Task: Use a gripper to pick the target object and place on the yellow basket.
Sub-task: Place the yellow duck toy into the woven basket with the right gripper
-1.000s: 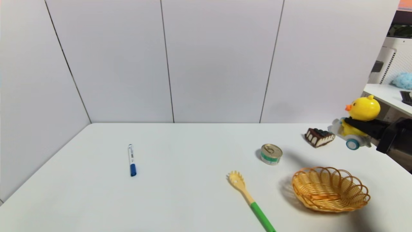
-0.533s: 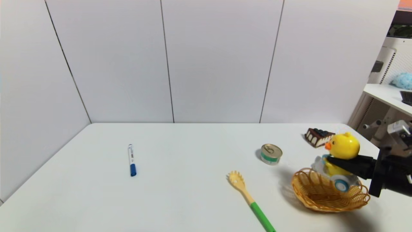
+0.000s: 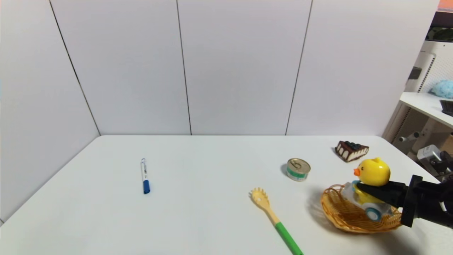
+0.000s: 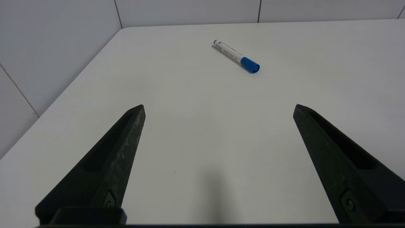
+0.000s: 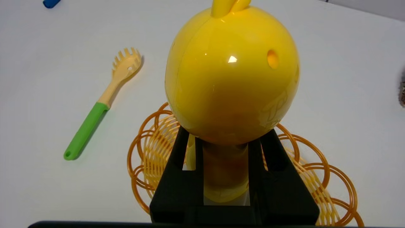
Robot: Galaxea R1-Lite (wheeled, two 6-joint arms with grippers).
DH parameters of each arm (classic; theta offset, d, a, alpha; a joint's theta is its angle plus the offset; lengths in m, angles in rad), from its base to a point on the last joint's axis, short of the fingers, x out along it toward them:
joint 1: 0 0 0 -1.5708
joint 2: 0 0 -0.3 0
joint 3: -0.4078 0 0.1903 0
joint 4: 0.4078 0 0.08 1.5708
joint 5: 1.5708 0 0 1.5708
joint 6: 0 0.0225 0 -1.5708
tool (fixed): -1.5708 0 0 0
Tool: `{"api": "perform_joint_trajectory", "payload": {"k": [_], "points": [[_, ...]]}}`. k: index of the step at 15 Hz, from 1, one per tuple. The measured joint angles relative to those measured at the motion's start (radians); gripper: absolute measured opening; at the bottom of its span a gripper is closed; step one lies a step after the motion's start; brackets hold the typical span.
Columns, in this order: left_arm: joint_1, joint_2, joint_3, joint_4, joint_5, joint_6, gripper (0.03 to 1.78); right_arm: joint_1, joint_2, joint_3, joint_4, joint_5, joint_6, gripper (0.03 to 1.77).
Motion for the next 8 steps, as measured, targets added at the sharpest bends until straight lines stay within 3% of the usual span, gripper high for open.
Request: {"api": "perform_joint_trajectory", "payload": {"k": [3,8], "points": [[0.0,0.0,0.0,0.0,0.0,0.0,1.69,0.0,0.023,-0.012,-0.012,-0.002,-0.001,0.85],[0.0,0.0,0.0,0.0,0.0,0.0,1.69,-0.001,-0.029,-0.035,-0.008,-0.003,0.027,1.25]]}}
